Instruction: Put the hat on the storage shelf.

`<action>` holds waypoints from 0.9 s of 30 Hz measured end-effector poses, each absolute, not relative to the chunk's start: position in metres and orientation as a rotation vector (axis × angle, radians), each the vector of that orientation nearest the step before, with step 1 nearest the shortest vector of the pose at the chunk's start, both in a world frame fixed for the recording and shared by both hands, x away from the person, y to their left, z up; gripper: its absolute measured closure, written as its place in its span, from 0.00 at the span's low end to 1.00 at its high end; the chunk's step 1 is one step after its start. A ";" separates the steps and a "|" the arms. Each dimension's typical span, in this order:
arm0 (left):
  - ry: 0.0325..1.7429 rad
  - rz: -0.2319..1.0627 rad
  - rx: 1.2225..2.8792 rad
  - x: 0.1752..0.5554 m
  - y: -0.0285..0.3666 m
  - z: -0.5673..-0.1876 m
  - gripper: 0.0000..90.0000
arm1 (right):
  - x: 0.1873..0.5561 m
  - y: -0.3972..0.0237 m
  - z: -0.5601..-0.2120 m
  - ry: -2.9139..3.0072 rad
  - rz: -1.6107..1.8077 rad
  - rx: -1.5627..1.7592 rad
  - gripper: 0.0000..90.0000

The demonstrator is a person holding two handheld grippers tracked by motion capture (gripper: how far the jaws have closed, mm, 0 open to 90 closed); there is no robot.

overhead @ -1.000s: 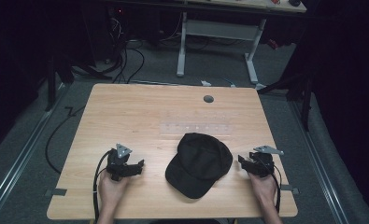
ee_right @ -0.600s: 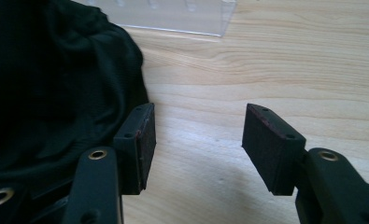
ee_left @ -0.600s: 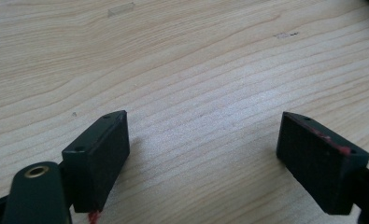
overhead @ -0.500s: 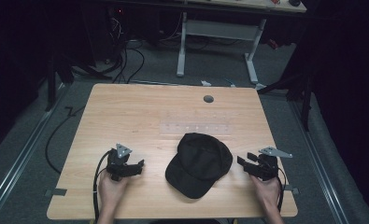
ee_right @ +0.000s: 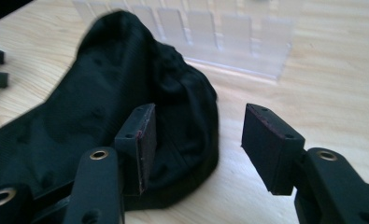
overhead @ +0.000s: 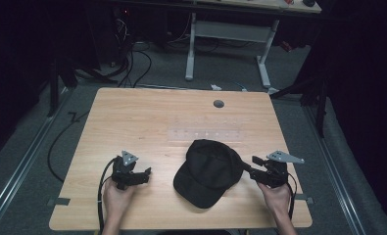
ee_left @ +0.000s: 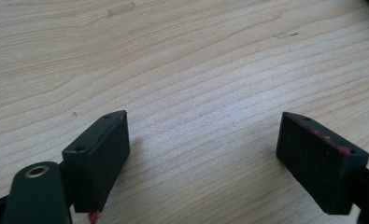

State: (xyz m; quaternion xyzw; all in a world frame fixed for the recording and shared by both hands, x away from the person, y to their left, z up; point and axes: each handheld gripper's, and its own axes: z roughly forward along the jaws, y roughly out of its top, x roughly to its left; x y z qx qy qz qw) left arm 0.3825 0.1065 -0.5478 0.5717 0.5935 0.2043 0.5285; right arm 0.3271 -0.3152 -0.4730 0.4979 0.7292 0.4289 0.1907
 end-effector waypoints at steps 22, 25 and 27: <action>1.419 0.487 1.365 0.382 0.106 -0.548 0.19 | 0.373 -0.264 -0.464 2.173 1.147 1.337 0.48; 1.419 0.487 1.365 0.382 0.106 -0.548 0.20 | 0.379 -0.260 -0.467 2.193 1.138 1.345 0.49; 1.419 0.488 1.365 0.382 0.106 -0.548 0.20 | 0.383 -0.257 -0.469 2.203 1.127 1.357 0.51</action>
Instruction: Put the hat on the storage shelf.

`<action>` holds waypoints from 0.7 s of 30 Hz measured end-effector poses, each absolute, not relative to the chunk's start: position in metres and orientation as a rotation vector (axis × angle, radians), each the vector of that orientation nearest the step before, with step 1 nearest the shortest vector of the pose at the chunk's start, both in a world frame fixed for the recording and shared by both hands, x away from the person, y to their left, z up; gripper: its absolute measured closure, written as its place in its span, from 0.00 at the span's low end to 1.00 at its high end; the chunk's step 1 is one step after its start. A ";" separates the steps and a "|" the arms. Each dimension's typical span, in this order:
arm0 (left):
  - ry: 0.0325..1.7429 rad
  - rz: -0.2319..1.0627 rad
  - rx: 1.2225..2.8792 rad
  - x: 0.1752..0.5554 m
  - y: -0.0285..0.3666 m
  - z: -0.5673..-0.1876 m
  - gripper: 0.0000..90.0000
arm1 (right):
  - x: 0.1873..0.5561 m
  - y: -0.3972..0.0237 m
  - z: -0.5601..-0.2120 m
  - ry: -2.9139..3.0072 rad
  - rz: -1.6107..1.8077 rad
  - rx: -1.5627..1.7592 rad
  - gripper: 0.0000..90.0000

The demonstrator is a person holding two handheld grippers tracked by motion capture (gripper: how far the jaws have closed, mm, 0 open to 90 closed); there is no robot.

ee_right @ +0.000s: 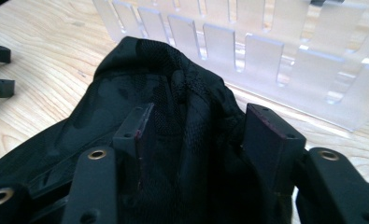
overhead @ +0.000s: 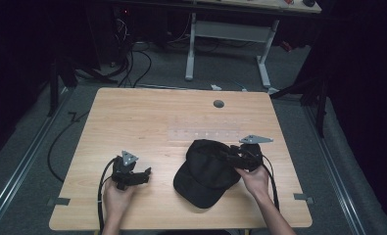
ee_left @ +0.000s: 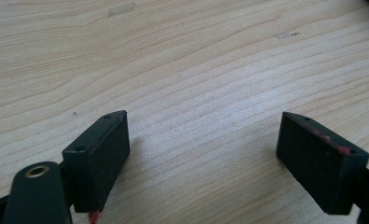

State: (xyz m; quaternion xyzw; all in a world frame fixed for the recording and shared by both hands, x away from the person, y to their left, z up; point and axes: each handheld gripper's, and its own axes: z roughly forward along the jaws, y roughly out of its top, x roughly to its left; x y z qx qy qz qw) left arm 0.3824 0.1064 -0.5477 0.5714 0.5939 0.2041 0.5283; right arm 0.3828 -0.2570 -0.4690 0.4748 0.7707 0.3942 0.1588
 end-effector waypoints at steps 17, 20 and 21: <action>1.418 0.488 1.366 0.382 0.106 -0.548 0.19 | 0.398 -0.253 -0.483 2.242 1.152 1.392 0.76; 1.418 0.488 1.365 0.382 0.107 -0.548 0.19 | 0.399 -0.255 -0.483 2.249 1.181 1.402 0.82; 1.418 0.488 1.365 0.382 0.107 -0.548 0.19 | 0.399 -0.255 -0.483 2.250 1.193 1.414 0.85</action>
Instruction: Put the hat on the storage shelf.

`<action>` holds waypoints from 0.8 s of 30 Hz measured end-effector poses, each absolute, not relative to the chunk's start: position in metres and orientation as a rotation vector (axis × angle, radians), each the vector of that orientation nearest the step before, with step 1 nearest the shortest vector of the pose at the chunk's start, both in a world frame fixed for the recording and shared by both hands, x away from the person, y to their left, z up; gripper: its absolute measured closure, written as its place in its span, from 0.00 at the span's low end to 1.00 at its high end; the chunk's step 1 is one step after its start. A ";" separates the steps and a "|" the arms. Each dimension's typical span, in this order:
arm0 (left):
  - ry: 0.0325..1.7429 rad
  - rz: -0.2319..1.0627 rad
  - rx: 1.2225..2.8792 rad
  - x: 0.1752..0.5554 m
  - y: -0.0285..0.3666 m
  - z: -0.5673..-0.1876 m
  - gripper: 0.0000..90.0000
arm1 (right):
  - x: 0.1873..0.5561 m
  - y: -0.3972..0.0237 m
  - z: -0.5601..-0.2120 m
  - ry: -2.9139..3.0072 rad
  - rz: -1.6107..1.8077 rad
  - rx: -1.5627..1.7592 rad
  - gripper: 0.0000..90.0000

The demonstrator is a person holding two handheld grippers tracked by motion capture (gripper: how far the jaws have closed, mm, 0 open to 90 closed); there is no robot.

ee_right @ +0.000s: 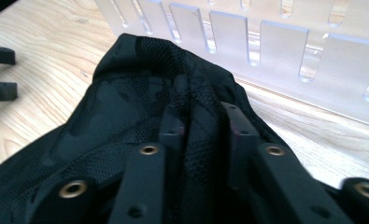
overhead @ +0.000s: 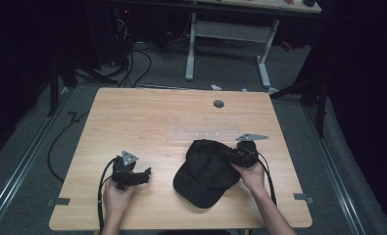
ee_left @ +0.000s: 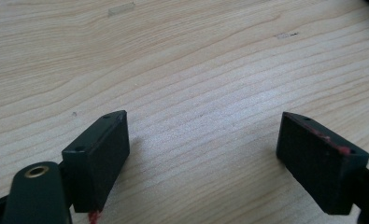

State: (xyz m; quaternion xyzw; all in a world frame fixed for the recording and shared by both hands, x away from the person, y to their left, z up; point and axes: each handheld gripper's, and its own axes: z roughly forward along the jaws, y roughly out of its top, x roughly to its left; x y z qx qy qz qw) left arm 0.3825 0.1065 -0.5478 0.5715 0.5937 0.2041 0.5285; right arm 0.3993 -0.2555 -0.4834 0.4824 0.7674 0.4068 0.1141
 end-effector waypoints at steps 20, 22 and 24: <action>1.412 0.417 1.377 0.382 0.109 -0.544 0.20 | 0.387 -0.260 -0.464 2.226 1.306 1.250 0.92; 1.422 0.372 1.361 0.383 0.111 -0.542 0.21 | 0.385 -0.261 -0.460 2.220 1.320 1.220 0.92; 1.423 0.356 1.370 0.383 0.110 -0.540 0.21 | 0.384 -0.262 -0.455 2.217 1.324 1.192 0.92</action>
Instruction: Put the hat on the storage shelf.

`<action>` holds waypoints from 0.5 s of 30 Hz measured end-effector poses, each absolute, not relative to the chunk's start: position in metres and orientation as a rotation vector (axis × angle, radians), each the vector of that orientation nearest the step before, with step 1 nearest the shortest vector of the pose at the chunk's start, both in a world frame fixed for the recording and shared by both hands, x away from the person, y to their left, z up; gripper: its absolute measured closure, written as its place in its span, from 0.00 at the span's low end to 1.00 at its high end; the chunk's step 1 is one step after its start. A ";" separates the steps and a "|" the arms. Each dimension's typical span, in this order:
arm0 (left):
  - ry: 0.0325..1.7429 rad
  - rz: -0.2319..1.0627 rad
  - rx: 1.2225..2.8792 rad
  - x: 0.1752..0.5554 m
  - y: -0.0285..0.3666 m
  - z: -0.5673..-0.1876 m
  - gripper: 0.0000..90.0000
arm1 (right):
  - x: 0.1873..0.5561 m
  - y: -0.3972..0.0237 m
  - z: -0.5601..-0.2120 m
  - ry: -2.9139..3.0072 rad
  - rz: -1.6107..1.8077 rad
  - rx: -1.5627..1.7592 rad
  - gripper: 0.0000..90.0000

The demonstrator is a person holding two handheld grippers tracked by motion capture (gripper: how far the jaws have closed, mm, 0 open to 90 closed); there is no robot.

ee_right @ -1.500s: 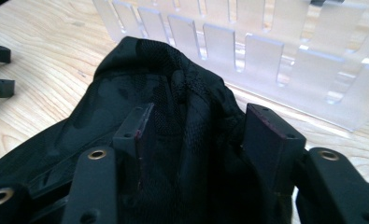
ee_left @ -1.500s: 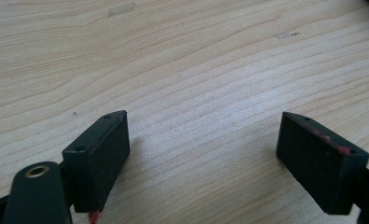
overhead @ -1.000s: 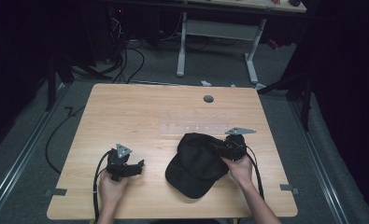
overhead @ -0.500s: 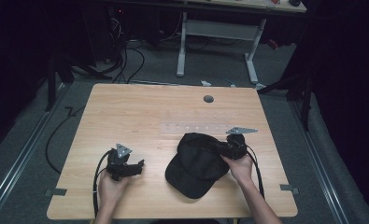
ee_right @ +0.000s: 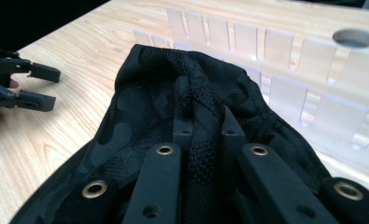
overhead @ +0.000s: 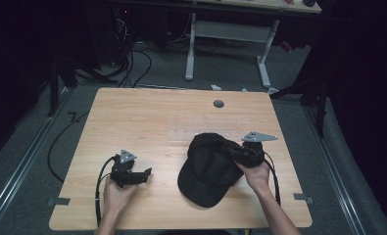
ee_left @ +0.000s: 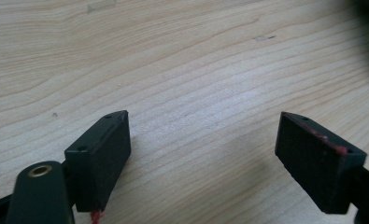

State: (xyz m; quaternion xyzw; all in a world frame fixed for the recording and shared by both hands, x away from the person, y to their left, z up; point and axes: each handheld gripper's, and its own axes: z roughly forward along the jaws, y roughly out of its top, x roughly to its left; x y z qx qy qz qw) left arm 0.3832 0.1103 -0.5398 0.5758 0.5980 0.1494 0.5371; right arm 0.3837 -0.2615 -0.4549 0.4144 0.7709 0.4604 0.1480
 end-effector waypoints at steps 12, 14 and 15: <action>1.313 0.201 1.331 0.375 0.096 -0.504 0.19 | 0.380 -0.266 -0.431 2.201 1.407 1.095 0.92; 1.296 0.174 1.337 0.373 0.093 -0.499 0.19 | 0.380 -0.266 -0.430 2.206 1.409 1.083 0.92; 1.290 0.152 1.339 0.373 0.091 -0.497 0.19 | 0.380 -0.265 -0.429 2.210 1.412 1.068 0.92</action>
